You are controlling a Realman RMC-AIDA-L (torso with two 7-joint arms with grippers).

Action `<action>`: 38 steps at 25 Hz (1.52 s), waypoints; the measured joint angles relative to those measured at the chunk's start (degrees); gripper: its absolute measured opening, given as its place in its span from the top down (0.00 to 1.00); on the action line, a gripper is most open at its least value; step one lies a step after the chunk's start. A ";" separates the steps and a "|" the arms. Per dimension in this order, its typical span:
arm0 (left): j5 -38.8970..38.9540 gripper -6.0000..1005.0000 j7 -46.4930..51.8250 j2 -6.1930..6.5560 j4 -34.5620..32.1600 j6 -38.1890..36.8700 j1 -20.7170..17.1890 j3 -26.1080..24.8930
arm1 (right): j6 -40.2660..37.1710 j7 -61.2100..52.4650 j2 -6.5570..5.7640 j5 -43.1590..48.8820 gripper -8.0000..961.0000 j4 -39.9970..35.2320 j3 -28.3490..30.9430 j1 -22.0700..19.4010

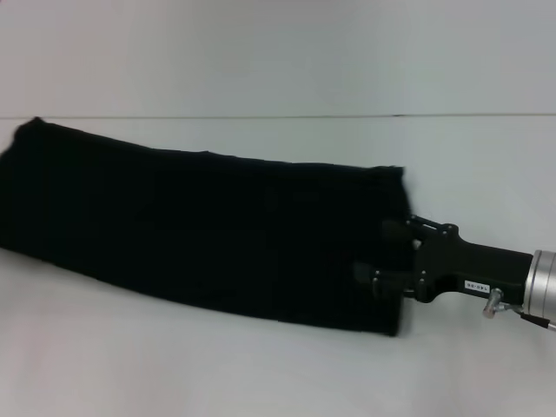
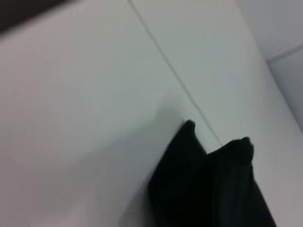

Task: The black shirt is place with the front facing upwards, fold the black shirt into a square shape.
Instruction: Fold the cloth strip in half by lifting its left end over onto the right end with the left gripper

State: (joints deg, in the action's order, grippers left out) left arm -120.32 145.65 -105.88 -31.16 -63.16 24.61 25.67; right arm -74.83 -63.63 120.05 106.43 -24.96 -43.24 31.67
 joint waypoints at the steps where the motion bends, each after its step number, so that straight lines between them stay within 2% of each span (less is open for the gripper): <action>1: -0.05 0.94 -0.04 0.34 -0.30 0.23 -0.19 -0.66 | 0.01 0.00 0.00 -0.01 0.02 0.00 0.00 0.03; 11: 1.81 0.93 -0.21 0.31 -1.70 -2.34 -0.01 -1.46 | 0.12 -0.10 0.00 -0.06 0.01 0.59 0.21 -0.12; 16: 8.11 0.92 -0.33 -0.80 -3.10 -8.42 1.93 -1.42 | 1.45 -0.10 -0.11 -1.36 0.01 1.17 0.78 -1.33; 19: 10.78 0.92 -0.34 -2.76 -4.92 -12.63 5.36 -1.01 | 2.37 -0.10 -0.22 -1.60 0.01 1.35 1.44 -2.58; 23: 11.13 0.91 -0.91 -6.71 -6.77 -16.11 12.37 0.01 | 2.71 -0.10 -0.36 -1.64 0.02 1.43 2.90 -4.53; 24: 11.13 0.91 -1.11 -7.34 -6.82 -16.44 13.50 0.39 | 2.70 -0.10 -0.40 -1.64 0.02 1.42 3.43 -5.02; 27: 11.16 0.91 -2.11 -10.83 -6.59 -17.27 19.22 3.89 | 2.68 -0.10 -0.43 -1.66 0.02 1.43 4.55 -6.48; 29: 11.22 0.90 -2.77 -13.13 -6.55 -17.05 21.60 6.64 | 2.71 -0.10 -0.44 -1.67 0.02 1.42 4.78 -7.30; 30: 11.14 0.90 -3.07 -14.52 -6.46 -16.78 22.48 8.30 | 2.70 -0.09 -0.43 -1.67 0.02 1.43 4.80 -7.70; 33: 11.12 0.90 -4.11 -17.57 -4.91 -14.90 23.33 13.73 | 2.52 -0.10 -0.44 -1.67 0.02 1.42 4.83 -8.45; 35: 11.79 0.90 -5.46 -18.29 -1.08 -13.65 23.17 17.02 | 2.38 -0.08 -0.44 -1.67 0.02 1.41 4.84 -8.71; 38: 13.05 0.89 -9.99 -18.34 10.02 -11.59 22.87 19.32 | 2.33 -0.01 -0.44 -1.54 0.02 1.35 4.84 -8.86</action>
State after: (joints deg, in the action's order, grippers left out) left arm -107.27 135.66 -124.22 -21.14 -74.74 47.48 44.99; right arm -72.50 -63.64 119.61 104.89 -23.61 -38.40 22.81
